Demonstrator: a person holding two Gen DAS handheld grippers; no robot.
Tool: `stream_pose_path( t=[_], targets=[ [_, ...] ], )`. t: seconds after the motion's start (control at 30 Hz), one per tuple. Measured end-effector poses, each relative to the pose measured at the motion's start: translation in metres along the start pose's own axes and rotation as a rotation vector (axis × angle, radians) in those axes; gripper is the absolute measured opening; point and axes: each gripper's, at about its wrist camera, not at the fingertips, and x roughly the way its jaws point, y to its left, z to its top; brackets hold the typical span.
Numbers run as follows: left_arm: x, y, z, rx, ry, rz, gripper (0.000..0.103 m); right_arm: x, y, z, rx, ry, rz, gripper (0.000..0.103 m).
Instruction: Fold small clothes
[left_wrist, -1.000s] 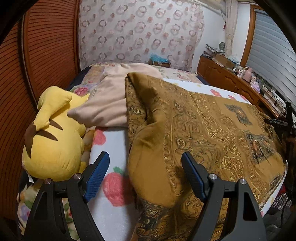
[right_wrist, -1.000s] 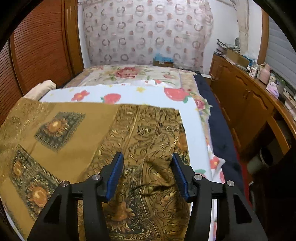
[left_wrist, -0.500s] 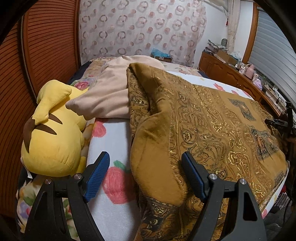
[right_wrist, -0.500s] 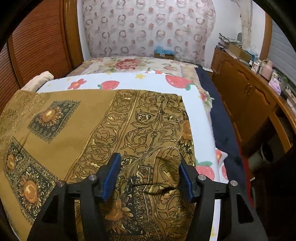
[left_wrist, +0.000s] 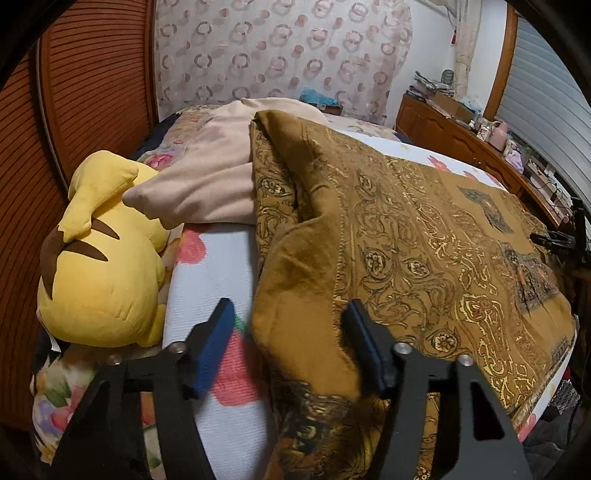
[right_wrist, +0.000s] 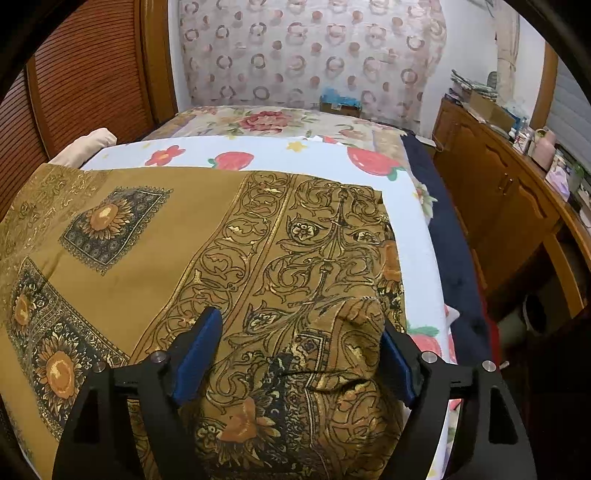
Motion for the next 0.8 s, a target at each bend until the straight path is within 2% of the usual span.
stream_pose_path(
  t=[0.13, 0.2, 0.27, 0.3, 0.37, 0.47, 0.8],
  targets=[
    [0.0, -0.001, 0.0, 0.007, 0.008, -0.033, 0.042, 0.0, -0.001, 0.0, 0.0, 0.0, -0.001, 0.082],
    [-0.001, -0.001, 0.001, 0.003, 0.009, -0.064, 0.023, 0.0, -0.001, 0.0, 0.0, 0.0, -0.001, 0.082],
    [-0.005, -0.004, 0.002, 0.011, -0.005, -0.079, 0.009, 0.0, -0.001, 0.0, 0.0, 0.0, -0.001, 0.082],
    [-0.008, -0.006, 0.003, 0.017, -0.011, -0.084, 0.007, 0.0, -0.001, 0.0, 0.0, 0.0, 0.0, 0.082],
    [-0.015, -0.011, 0.006, 0.024, -0.038, -0.092, 0.005, 0.0, -0.001, 0.0, 0.001, 0.0, -0.001, 0.082],
    [-0.036, -0.021, 0.01, 0.028, -0.122, -0.096, 0.004, 0.0, -0.001, 0.0, 0.001, 0.0, -0.001, 0.082],
    [-0.067, -0.062, 0.038, 0.078, -0.22, -0.193, 0.004, 0.001, -0.001, 0.0, 0.0, 0.001, -0.003, 0.082]
  ],
)
